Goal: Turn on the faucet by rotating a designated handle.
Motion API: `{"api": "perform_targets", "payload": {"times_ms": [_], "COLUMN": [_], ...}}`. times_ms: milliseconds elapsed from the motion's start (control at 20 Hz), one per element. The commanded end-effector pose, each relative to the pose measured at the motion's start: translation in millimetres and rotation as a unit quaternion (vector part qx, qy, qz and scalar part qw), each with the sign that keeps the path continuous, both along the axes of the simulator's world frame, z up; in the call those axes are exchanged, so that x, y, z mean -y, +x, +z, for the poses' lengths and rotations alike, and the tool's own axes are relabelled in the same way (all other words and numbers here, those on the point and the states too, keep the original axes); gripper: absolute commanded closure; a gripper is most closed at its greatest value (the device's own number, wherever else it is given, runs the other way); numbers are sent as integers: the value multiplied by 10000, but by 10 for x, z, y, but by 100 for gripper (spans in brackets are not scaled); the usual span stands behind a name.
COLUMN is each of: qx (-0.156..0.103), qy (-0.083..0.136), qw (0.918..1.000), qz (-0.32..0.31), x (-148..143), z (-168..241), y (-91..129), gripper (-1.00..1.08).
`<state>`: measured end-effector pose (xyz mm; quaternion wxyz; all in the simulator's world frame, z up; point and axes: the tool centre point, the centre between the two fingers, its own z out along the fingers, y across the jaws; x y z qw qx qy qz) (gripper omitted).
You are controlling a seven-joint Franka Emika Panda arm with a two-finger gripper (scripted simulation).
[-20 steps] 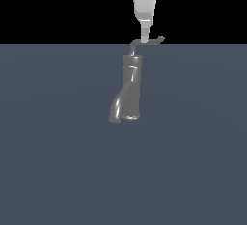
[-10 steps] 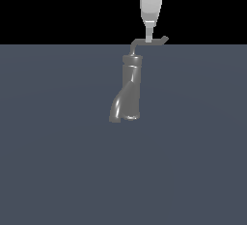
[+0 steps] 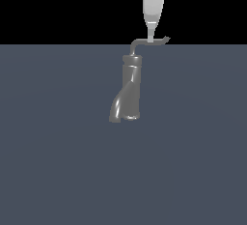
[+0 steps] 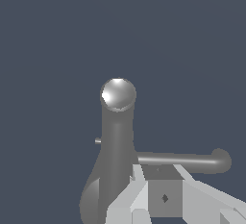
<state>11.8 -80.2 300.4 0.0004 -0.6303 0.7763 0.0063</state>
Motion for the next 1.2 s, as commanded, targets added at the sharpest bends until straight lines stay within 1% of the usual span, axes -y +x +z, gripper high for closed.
{"api": "perform_targets", "payload": {"times_ms": [0,1150], "qx": [38,36], "qy": [-24,-51], "qw": [10000,9996], "qz": [-82,-259], "x": [128,495], "z": [-2,-3], "y": [77,511], "gripper": [108,108]}}
